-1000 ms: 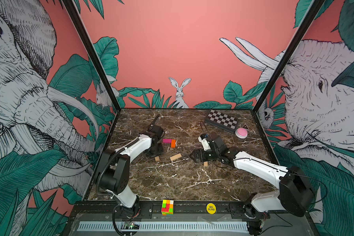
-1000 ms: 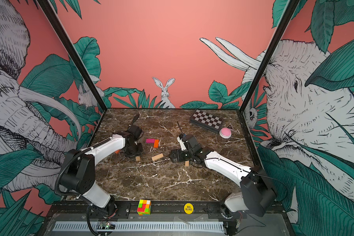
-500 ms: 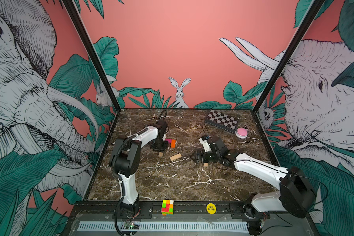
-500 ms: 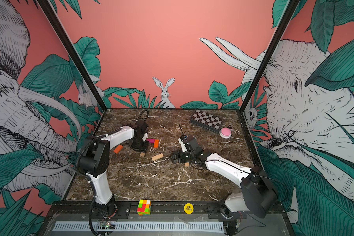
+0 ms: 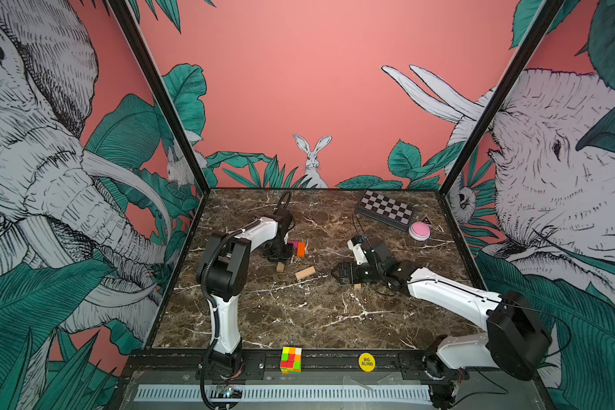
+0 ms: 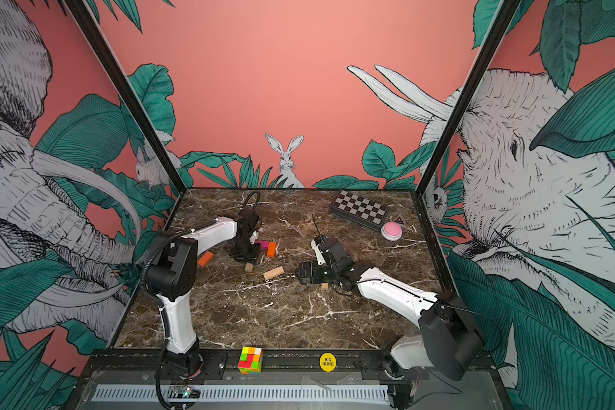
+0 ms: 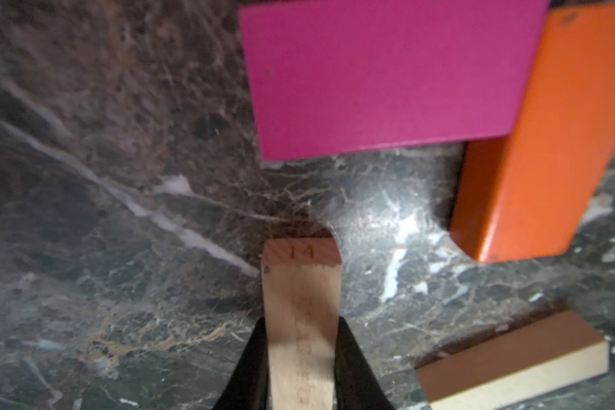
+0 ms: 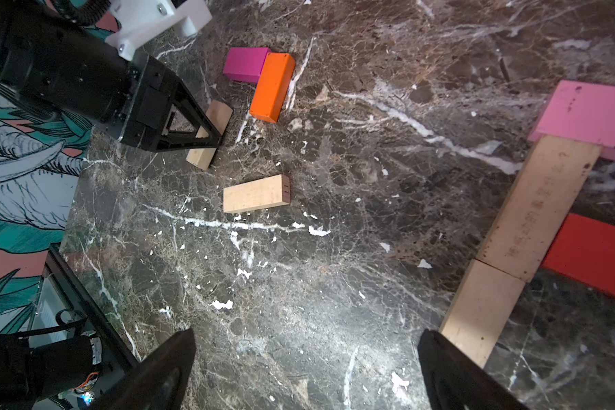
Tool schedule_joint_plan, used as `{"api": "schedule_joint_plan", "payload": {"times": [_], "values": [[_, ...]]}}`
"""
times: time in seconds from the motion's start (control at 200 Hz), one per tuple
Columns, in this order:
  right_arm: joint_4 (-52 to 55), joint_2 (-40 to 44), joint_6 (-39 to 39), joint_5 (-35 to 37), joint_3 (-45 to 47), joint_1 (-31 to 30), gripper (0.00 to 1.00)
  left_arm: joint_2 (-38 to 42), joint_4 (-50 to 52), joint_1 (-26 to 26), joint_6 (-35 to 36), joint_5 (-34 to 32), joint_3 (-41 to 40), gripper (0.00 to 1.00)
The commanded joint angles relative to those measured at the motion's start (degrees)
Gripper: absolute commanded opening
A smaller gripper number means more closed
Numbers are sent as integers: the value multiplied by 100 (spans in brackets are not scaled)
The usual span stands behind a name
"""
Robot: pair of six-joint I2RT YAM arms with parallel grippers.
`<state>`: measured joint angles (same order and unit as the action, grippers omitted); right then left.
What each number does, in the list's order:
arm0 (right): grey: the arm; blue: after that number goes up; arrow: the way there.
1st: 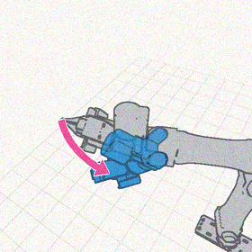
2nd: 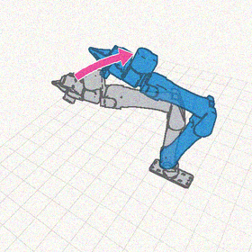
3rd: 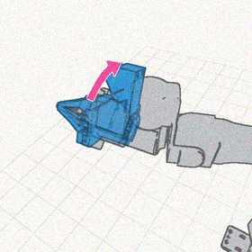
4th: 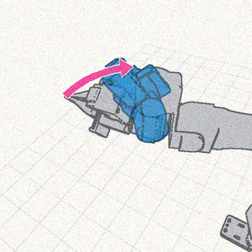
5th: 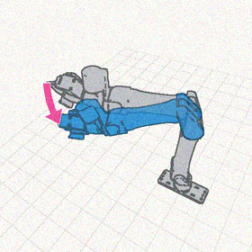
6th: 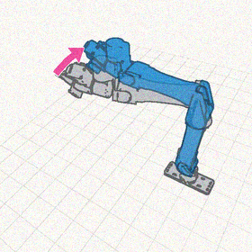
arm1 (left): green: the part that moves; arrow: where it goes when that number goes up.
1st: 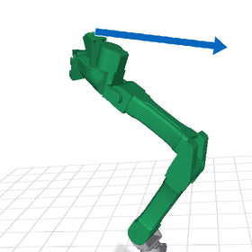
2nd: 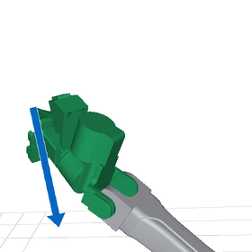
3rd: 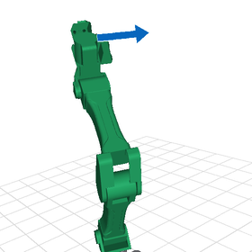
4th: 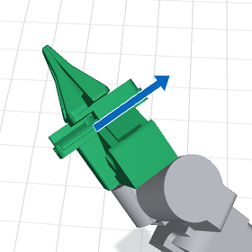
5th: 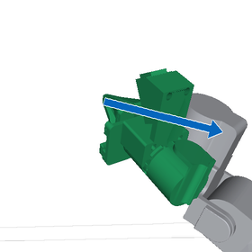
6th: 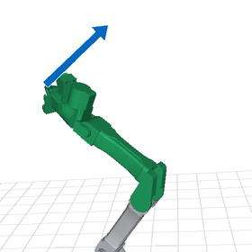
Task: Assemble the letter p with building blocks
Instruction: Assemble the building block at the center of the board.
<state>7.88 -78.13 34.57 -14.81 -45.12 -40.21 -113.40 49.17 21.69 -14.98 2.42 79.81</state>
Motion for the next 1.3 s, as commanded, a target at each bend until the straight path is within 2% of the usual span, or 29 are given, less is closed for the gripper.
{"api": "schedule_joint_plan", "payload": {"times": [0.0,0.21,0.735,1.295], "values": [[-199,105,85,-9,76,25,98,-33,75,-7,-265,-165,66,3],[-200,-13,118,-158,26,15,98,-14,-25,-7,-513,-267,-1,3],[189,-569,173,-546,-552,13,98,-331,-45,121,-479,-349,325,1],[401,-634,192,-475,-761,13,98,-534,-45,204,-514,-365,411,1]]}}
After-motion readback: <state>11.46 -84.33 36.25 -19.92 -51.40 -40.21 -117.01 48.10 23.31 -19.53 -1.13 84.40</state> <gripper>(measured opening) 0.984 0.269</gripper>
